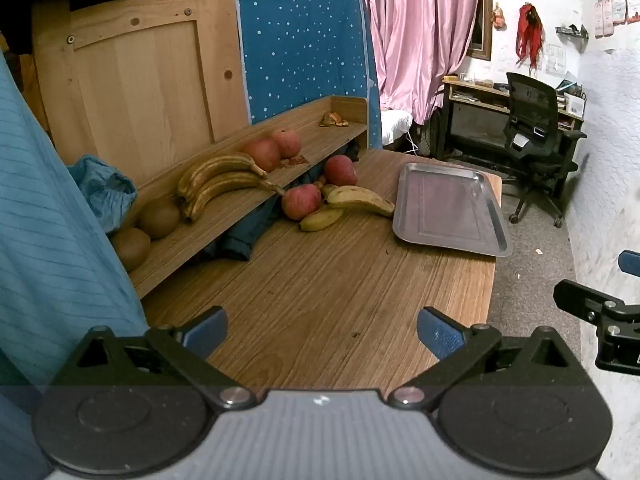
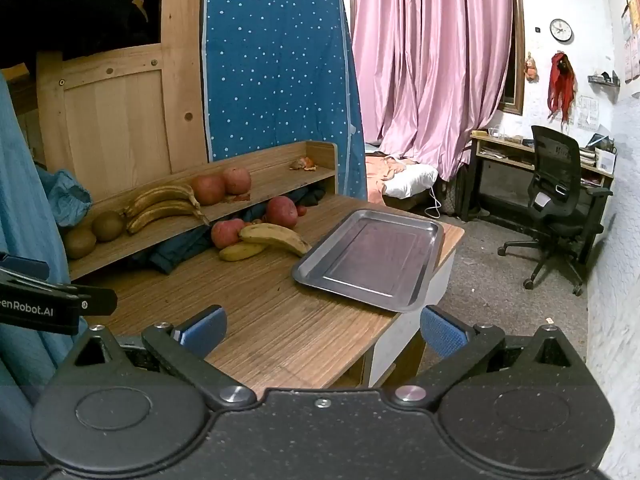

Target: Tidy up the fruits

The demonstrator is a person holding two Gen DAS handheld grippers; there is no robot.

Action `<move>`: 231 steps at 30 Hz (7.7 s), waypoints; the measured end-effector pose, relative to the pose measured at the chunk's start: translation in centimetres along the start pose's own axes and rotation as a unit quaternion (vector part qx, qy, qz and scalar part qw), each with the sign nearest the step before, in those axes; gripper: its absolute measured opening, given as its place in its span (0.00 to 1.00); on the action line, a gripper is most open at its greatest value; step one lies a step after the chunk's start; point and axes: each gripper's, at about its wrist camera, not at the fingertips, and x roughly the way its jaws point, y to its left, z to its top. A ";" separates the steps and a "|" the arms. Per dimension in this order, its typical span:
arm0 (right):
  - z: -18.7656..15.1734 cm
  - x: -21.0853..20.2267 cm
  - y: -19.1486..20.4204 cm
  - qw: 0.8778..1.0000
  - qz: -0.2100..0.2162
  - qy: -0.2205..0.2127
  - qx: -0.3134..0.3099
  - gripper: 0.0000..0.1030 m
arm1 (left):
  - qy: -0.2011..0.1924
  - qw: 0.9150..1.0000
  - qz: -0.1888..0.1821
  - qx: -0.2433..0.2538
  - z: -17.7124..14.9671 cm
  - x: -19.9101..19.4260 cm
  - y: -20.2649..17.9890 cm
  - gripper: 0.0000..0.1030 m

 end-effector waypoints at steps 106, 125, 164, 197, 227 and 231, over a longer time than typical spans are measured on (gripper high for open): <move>8.3 21.7 -9.2 0.968 0.185 0.099 -0.139 0.99 | 0.116 0.956 0.157 -0.221 7.8 14.9 -0.8 1.00; 10.4 33.9 -3.5 0.939 0.218 0.132 -0.232 0.98 | 0.135 0.944 0.158 -0.257 10.2 22.5 3.4 1.00; 12.0 46.3 -0.2 0.863 0.390 0.190 -0.258 0.45 | 0.163 0.987 0.007 -0.012 12.8 33.5 1.5 1.00; 13.5 49.6 -2.1 0.879 0.374 0.216 -0.203 0.39 | 0.202 0.977 -0.066 -0.016 14.7 37.0 -3.6 0.95; 14.7 49.4 -4.3 0.887 0.389 0.210 -0.132 0.36 | 0.209 0.977 -0.001 -0.049 16.6 41.2 -2.4 0.42; 15.1 48.7 -5.1 0.894 0.377 0.204 -0.131 0.36 | 0.206 0.977 -0.001 -0.048 16.9 41.3 -2.4 0.40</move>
